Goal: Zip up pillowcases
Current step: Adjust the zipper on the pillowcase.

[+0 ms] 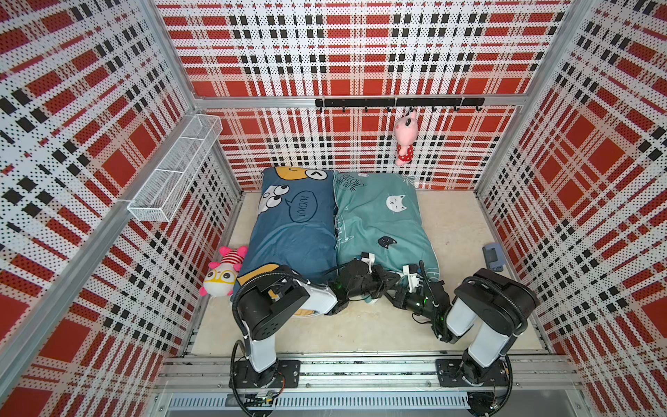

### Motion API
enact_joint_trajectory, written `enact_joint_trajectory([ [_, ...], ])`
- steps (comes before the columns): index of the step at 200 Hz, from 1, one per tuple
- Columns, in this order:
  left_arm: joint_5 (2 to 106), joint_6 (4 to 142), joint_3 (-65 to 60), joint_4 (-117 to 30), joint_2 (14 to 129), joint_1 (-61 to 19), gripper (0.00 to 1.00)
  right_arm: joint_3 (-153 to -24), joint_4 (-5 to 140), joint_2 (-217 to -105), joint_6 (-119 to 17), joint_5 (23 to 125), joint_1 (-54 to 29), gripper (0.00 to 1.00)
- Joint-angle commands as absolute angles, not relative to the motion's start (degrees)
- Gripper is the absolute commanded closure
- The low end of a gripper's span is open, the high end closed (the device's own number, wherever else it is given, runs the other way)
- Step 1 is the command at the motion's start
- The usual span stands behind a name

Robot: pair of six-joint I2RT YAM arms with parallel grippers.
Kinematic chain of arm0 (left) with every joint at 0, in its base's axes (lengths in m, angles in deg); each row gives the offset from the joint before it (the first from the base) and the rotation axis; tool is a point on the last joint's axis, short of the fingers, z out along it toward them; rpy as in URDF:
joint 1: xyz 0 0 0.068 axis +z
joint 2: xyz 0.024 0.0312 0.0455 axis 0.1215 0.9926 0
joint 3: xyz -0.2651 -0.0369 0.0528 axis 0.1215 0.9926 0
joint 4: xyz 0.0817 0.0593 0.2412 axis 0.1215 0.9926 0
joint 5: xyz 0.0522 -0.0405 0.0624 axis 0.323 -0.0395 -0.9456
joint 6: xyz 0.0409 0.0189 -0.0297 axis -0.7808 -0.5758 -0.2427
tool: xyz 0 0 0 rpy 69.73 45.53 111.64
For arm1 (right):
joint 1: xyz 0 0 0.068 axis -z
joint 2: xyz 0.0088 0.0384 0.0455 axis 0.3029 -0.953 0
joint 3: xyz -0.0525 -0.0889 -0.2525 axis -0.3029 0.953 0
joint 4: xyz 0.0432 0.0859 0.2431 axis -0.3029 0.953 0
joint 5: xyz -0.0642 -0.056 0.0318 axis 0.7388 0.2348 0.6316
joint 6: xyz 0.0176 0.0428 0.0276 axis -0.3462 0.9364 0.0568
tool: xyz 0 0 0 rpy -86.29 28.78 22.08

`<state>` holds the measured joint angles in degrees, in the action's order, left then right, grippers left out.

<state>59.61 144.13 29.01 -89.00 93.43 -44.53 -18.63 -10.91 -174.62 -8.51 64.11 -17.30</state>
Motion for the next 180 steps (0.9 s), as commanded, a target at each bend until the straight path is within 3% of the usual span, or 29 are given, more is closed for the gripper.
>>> enact_joint_trajectory([
  [1,60.14,144.2,27.97,-90.83,92.29,-44.35,1.0,-16.87,-18.79,-176.35,-7.22,65.66,-18.25,1.0],
  [67,58.69,144.75,26.21,-92.75,93.42,-44.6,1.0,-14.21,-25.47,-184.72,-4.2,71.09,-26.31,1.0],
  [167,57.41,145.12,27.61,-94.33,94.4,-45.01,1.0,-10.23,-25.45,-180.27,-1.91,73.6,-29.39,1.0],
  [180,56.26,143.19,28.9,-91.85,93.43,-44.9,1.0,-8.53,-23.78,-178.04,-0.84,73.87,-29.3,0.79],
])
